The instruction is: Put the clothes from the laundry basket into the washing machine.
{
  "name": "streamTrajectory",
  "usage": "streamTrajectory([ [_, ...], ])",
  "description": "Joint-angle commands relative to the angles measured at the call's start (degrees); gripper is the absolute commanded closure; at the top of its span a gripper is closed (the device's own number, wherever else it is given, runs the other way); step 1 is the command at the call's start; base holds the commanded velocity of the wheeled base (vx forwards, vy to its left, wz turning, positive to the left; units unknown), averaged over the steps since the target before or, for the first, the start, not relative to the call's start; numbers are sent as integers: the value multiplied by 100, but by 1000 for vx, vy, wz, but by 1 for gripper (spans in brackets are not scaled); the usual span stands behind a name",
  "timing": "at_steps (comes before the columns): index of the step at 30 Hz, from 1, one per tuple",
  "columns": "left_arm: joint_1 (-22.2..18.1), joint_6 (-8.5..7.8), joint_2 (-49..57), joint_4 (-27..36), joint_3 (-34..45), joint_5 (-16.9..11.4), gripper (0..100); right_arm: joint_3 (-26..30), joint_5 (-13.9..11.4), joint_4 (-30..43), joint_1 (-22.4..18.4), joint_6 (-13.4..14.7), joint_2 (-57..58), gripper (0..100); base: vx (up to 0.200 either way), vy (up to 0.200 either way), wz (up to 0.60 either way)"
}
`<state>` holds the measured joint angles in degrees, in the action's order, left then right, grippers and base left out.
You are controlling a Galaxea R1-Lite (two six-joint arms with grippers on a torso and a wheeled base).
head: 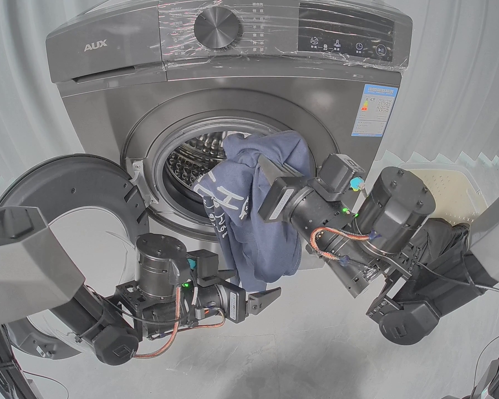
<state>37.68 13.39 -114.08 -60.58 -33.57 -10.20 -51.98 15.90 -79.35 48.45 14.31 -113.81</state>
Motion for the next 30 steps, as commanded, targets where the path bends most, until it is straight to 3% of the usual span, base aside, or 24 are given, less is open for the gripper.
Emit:
streamTrajectory([
  [1, 99, -3, -308, -104, -114, 80, 0, 13, 1, -2, -2, 1, 8, 100, 0, 0, 0],
  [17, 73, 6, -774, -482, -519, 563, 0, 39, 10, -116, 33, 1, -27, 100, 0, 0, 0],
  [18, 73, 6, -774, -490, -527, 581, 100, 39, 10, -116, 33, 1, -36, 100, 0, 0, 0],
  [21, 73, 6, -844, -622, -545, 713, 100, 39, 10, -116, 33, 1, -27, 100, 0, 0, 0],
  [30, 64, 6, -615, -868, -404, 713, 100, 109, 1, -116, 25, 1, -36, 100, 0, 0, 0],
])
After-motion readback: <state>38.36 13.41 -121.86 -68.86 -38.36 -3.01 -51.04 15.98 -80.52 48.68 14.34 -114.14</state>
